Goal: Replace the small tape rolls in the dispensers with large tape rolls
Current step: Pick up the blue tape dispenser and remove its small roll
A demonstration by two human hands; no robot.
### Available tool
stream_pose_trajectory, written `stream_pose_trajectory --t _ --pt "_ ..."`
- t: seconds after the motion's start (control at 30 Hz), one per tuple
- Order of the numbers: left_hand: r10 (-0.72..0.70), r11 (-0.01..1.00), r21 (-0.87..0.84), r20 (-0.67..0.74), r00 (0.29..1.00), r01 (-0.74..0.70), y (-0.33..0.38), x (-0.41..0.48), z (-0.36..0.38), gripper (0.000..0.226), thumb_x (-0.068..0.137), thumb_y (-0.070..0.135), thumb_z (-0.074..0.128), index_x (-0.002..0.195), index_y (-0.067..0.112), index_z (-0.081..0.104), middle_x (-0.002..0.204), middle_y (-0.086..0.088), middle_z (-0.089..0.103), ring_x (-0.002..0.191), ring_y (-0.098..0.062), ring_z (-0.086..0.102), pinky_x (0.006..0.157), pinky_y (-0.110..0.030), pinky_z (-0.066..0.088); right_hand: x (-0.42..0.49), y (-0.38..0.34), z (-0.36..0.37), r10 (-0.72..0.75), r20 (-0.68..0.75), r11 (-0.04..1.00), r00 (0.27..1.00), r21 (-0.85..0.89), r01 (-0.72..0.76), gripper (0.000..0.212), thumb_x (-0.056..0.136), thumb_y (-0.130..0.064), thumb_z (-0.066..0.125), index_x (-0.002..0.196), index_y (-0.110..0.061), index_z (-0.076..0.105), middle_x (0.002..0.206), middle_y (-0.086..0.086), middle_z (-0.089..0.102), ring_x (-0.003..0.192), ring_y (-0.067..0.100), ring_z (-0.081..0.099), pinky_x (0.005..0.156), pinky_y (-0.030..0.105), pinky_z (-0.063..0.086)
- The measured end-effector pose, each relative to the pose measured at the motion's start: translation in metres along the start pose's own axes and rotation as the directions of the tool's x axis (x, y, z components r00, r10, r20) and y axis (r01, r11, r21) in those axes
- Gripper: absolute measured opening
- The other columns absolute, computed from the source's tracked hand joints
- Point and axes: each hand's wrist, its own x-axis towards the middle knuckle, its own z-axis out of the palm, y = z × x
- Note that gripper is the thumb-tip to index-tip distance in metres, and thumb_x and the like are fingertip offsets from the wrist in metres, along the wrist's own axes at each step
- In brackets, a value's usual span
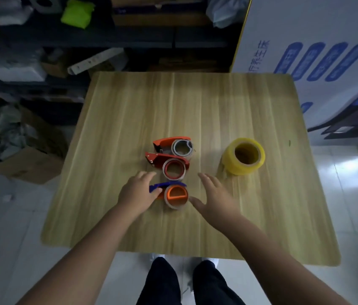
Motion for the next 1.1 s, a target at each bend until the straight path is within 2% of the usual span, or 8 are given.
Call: stream_pose_trajectory --t 0.23,0.4,0.47,0.57,0.67,0.83,0.93,1.1 --pt "0.082 0.971 0.222 0.056 0.995 -0.092 -0.025 0.054 0.054 0.036 0.091 0.043 0.052 0.124 0.031 0.056 0.113 0.001 0.058 0.106 -0.023 0.052 0.082 -0.037 0.048 0.046 0.002 0.085 0.127 0.108 0.99 0.986 0.045 -0.132 0.085 0.086 -0.055 0.064 0.152 -0.024 0.02 0.155 -0.004 0.03 0.13 0.02 0.045 0.092 0.036 0.049" --pt "0.125 0.977 0.169 0.058 0.99 -0.134 -0.029 0.065 0.057 0.023 0.092 0.045 0.051 0.098 0.027 0.065 0.085 0.005 0.052 0.08 -0.018 0.055 0.062 -0.031 0.042 0.06 0.005 0.114 0.229 0.107 0.973 0.968 0.011 -0.231 0.095 0.082 -0.067 0.061 0.152 -0.024 0.014 0.15 -0.003 0.034 0.12 0.021 0.053 0.076 0.035 0.052" --pt "0.139 0.977 0.159 0.034 0.99 -0.142 -0.028 0.065 0.057 0.024 0.092 0.045 0.05 0.095 0.026 0.065 0.084 0.006 0.052 0.075 -0.016 0.053 0.058 -0.03 0.036 0.062 0.005 0.119 0.256 0.093 0.967 0.962 -0.002 -0.256 0.101 0.081 -0.07 0.059 0.153 -0.023 0.009 0.15 -0.002 0.035 0.119 0.022 0.054 0.072 0.034 0.05" --pt "0.156 0.976 0.153 0.006 0.988 -0.156 -0.03 0.065 0.061 0.023 0.093 0.043 0.05 0.095 0.025 0.065 0.086 0.006 0.055 0.073 -0.015 0.051 0.057 -0.028 0.037 0.065 0.006 0.123 0.265 0.073 0.964 0.962 -0.022 -0.264 0.106 0.08 -0.069 0.062 0.154 -0.024 0.001 0.151 -0.002 0.034 0.119 0.023 0.055 0.073 0.033 0.05" --pt "0.161 0.977 0.144 -0.015 0.987 -0.158 -0.032 0.065 0.066 0.024 0.093 0.04 0.049 0.092 0.023 0.064 0.082 0.006 0.05 0.069 -0.014 0.049 0.055 -0.028 0.036 0.068 0.006 0.126 0.252 0.072 0.967 0.965 -0.068 -0.247 0.103 0.082 -0.066 0.062 0.154 -0.022 0.004 0.152 0.0 0.029 0.124 0.023 0.051 0.079 0.036 0.054" --pt "0.165 0.98 0.124 -0.058 0.985 -0.157 -0.034 0.059 0.071 0.023 0.092 0.039 0.05 0.085 0.02 0.062 0.081 0.005 0.051 0.062 -0.014 0.052 0.052 -0.028 0.046 0.066 0.005 0.128 0.249 0.059 0.965 0.967 -0.092 -0.244 0.105 0.082 -0.068 0.06 0.155 -0.02 0.002 0.151 0.001 0.029 0.126 0.022 0.048 0.081 0.033 0.052" --pt "0.16 0.984 0.093 -0.067 0.985 -0.153 -0.036 0.052 0.075 0.023 0.091 0.037 0.053 0.079 0.019 0.061 0.073 0.005 0.05 0.058 -0.013 0.051 0.049 -0.027 0.042 0.056 0.01 0.131 0.22 0.073 0.969 0.973 -0.135 -0.208 0.1 0.083 -0.071 0.055 0.155 -0.018 0.009 0.151 0.0 0.028 0.125 0.021 0.047 0.081 0.032 0.052" --pt "0.125 0.992 0.013 -0.086 0.988 -0.124 -0.035 0.037 0.085 0.026 0.09 0.036 0.057 0.071 0.018 0.056 0.069 0.005 0.05 0.057 -0.013 0.05 0.049 -0.031 0.047 0.037 0.019 0.14 0.25 0.05 0.963 0.967 -0.117 -0.243 0.096 0.081 -0.077 0.049 0.152 -0.025 0.011 0.141 -0.001 0.036 0.118 0.019 0.05 0.073 0.029 0.05"
